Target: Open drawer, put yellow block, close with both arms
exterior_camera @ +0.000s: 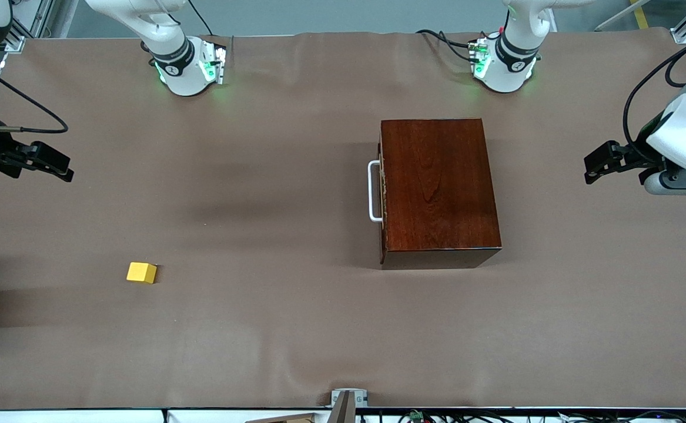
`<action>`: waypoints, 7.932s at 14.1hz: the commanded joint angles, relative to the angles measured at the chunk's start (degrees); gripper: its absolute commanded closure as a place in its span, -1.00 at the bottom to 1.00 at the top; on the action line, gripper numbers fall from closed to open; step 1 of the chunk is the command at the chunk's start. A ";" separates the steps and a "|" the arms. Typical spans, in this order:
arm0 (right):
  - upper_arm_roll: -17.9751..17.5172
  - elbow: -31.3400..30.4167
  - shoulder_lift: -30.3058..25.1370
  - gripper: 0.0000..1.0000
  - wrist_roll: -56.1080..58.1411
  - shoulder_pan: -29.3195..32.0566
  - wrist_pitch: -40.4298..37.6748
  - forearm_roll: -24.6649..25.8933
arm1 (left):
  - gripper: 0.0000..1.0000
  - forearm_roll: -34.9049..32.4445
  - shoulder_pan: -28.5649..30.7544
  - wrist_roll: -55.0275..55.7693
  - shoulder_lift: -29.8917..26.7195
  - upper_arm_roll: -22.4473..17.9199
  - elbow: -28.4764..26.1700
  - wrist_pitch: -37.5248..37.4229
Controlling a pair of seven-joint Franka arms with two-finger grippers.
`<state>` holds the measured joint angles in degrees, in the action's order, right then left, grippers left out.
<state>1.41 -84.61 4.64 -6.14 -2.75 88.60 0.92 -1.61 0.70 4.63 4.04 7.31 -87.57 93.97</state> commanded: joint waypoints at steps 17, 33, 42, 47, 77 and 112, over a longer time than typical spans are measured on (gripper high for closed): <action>0.44 1.12 0.72 -1.00 -0.80 0.64 -0.18 0.40 | -1.00 0.64 -5.08 8.54 5.27 1.38 3.37 1.30; 0.09 0.51 0.81 -1.00 -5.64 -1.02 -0.09 -0.04 | -1.00 1.34 -38.22 31.67 17.14 2.27 15.33 3.06; 0.17 0.85 2.57 -1.00 -5.90 -0.94 0.61 -0.31 | -1.00 1.08 -40.42 31.06 24.16 1.13 15.50 7.36; 0.44 1.12 2.57 -1.00 -5.99 -0.15 0.70 -0.13 | -1.00 -0.15 -42.27 30.97 31.73 0.34 17.88 9.66; 0.35 0.94 16.19 -1.00 -5.55 -0.95 9.40 -0.22 | -1.00 -9.73 -46.04 51.80 39.11 -0.02 17.17 5.88; 0.26 -8.73 36.14 -1.00 4.56 4.15 42.79 -0.48 | -1.00 -8.94 -48.24 51.27 41.48 -0.02 16.82 19.40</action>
<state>2.12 -93.09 39.84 -2.61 0.78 129.86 0.94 -10.69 -46.52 54.61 43.82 7.22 -72.08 109.02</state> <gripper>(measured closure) 0.000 0.000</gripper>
